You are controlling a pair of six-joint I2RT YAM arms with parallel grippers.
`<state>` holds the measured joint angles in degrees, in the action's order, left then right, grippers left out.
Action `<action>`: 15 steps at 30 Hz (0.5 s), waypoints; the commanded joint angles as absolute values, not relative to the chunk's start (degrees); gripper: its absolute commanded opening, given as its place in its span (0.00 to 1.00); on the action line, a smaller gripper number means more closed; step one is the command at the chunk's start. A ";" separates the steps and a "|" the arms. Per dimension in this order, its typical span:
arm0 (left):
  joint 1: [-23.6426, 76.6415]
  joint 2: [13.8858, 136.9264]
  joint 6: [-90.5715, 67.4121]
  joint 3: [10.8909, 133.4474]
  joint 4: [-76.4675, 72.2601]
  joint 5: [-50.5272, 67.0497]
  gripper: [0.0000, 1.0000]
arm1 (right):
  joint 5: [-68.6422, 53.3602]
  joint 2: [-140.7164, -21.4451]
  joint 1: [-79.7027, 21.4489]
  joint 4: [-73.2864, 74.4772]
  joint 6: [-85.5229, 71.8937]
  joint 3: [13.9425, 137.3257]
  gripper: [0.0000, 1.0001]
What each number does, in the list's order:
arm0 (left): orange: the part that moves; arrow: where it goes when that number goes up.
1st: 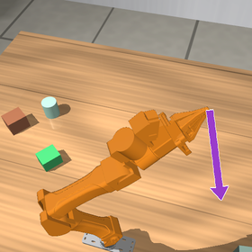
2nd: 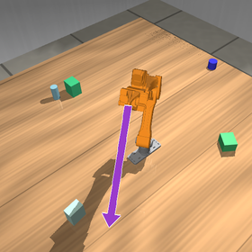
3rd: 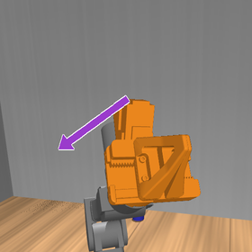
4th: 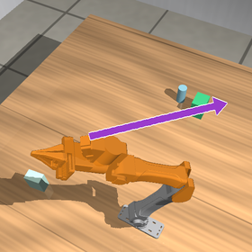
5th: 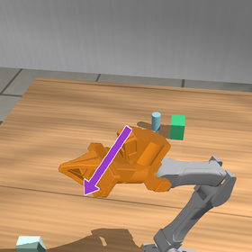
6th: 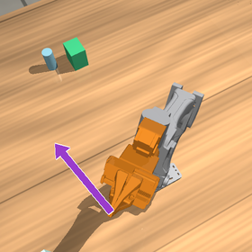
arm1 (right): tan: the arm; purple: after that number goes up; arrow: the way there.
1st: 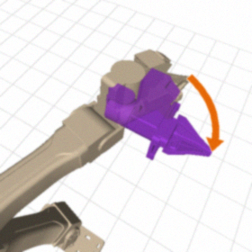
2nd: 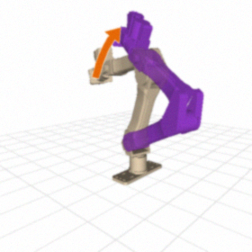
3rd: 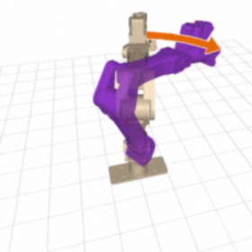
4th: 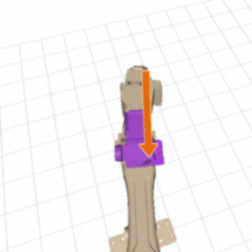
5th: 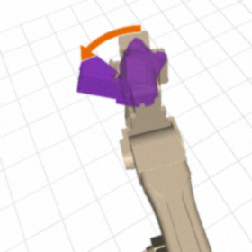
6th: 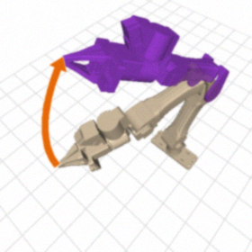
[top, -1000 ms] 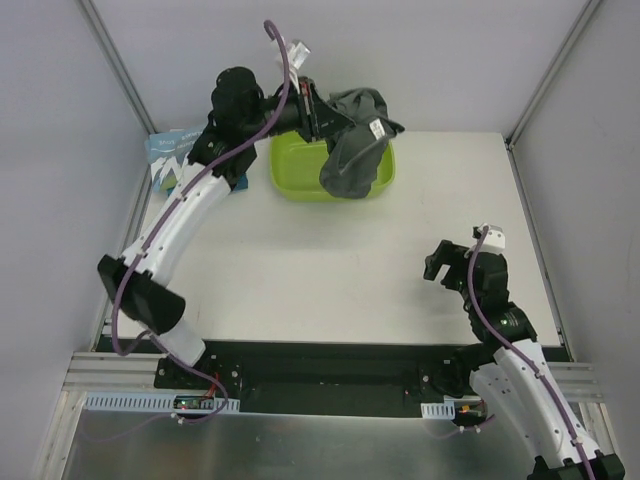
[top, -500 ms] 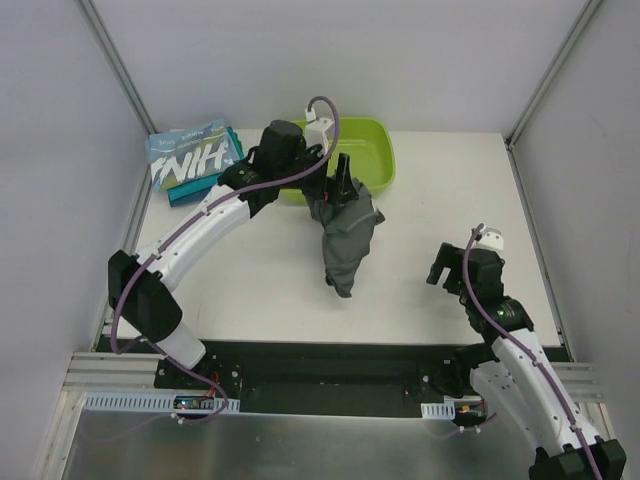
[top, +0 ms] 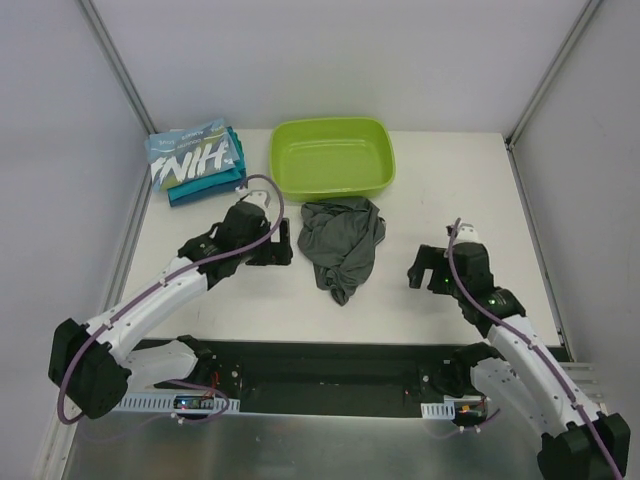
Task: Fold and stack the t-shirts
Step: Flatten out the tshirt
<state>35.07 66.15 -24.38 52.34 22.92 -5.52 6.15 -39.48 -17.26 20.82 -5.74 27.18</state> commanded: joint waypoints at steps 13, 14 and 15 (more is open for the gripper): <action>28.92 52.83 -35.60 34.99 11.86 -10.90 0.99 | 21.17 -74.94 -54.22 12.30 -13.61 49.55 0.99; 28.74 52.39 -35.68 34.55 11.87 -10.90 0.99 | 21.70 -76.97 -55.01 13.35 -14.32 51.14 0.99; 28.48 51.86 -35.86 34.19 11.87 -10.72 0.99 | 22.32 -79.43 -55.89 14.40 -14.67 52.72 0.97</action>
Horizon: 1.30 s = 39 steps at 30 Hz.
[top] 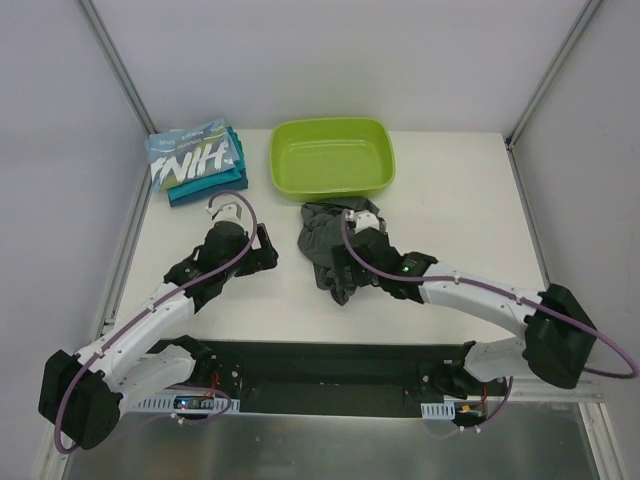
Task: Fold and stack the t-shirts
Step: Flatten out the tshirt
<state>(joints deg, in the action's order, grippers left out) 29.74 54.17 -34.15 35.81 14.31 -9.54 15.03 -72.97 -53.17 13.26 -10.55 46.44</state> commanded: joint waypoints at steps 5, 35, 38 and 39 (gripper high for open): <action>27.33 50.54 -36.30 33.05 11.78 -10.72 0.99 | 26.89 -89.11 -58.18 21.43 -19.15 59.14 0.87; 27.33 62.04 -28.65 37.26 4.31 10.46 0.99 | 37.96 -37.55 -40.26 26.97 -19.86 39.12 0.01; 27.51 67.39 -29.00 41.12 3.96 10.37 0.99 | 39.37 -34.81 -37.45 30.75 -21.00 36.48 0.01; 27.51 70.46 -28.92 42.70 4.04 10.20 0.99 | 39.11 -34.54 -36.75 31.72 -21.35 35.78 0.01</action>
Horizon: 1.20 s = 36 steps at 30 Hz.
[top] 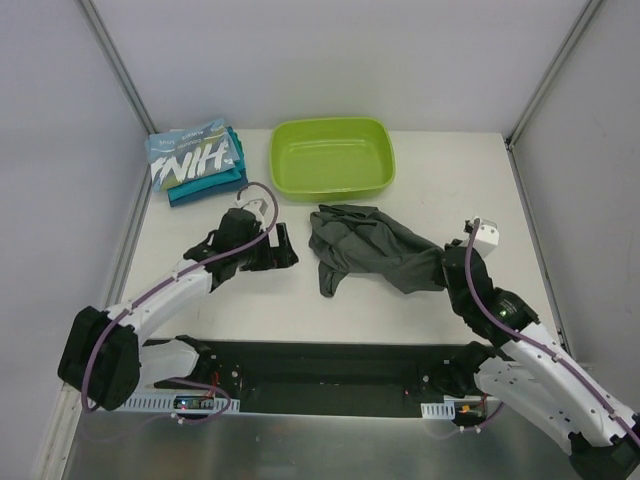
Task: Fold and stack the t-shirts
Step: Flatten out the tshirt
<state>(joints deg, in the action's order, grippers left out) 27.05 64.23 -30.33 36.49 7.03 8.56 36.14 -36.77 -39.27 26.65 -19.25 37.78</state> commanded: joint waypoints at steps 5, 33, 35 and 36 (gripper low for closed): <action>27.51 83.03 -26.37 52.45 4.92 8.35 0.98 | 37.71 -37.08 -34.54 34.01 -21.27 34.28 0.01; 27.51 96.63 -24.34 72.88 8.35 23.65 0.00 | 31.66 -33.84 -31.29 33.22 -15.48 36.28 0.01; 27.60 88.55 -24.35 69.97 8.35 20.94 0.00 | 27.53 -32.79 -31.20 33.31 -13.37 39.18 0.01; 27.60 84.50 -24.61 68.57 8.35 19.26 0.00 | 26.03 -32.52 -31.29 32.70 -12.40 40.85 0.01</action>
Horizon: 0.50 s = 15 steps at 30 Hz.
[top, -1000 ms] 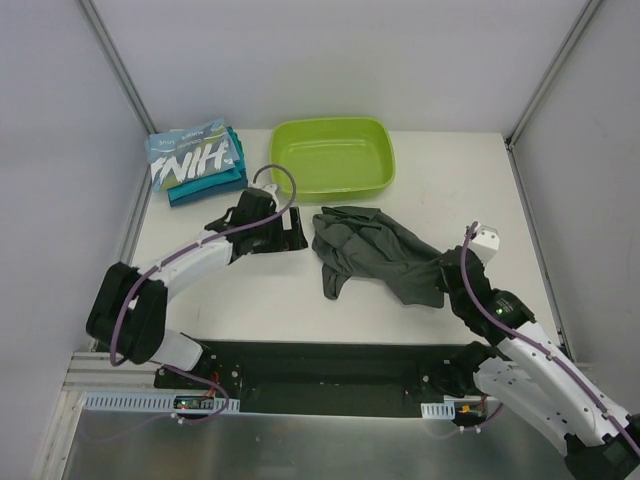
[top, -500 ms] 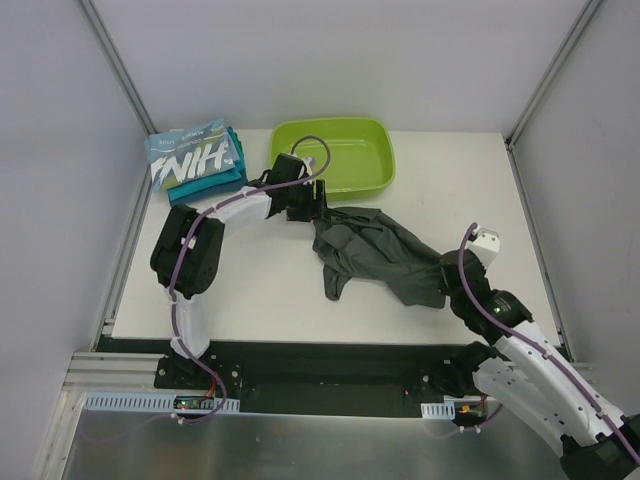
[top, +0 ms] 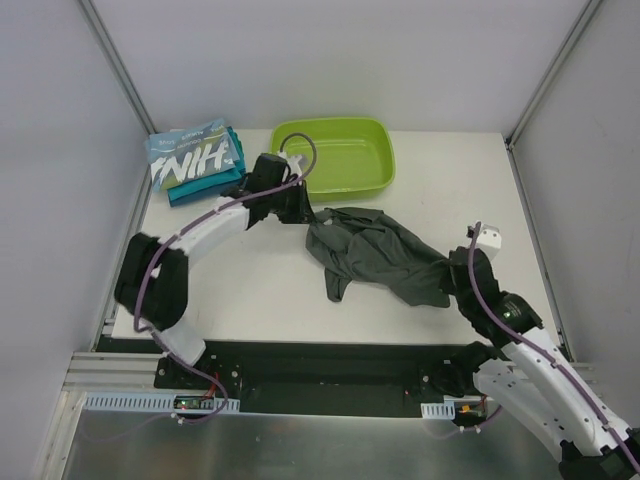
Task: Fold and stack the t-shirts
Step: Flatten out the tshirt
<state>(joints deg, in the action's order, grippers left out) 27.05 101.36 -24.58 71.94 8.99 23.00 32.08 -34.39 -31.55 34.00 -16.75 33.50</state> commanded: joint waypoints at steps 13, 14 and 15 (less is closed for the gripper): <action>27.51 57.91 -17.06 86.53 18.53 -4.74 0.00 | 4.84 -52.45 -31.29 32.07 -2.29 87.93 0.01; 27.51 59.05 -16.27 90.05 20.11 -6.05 0.00 | 4.57 -54.99 -31.29 33.04 -2.11 91.55 0.01; 27.51 60.28 -15.48 93.57 21.69 -7.46 0.00 | 4.40 -57.19 -31.29 33.57 -1.76 94.98 0.01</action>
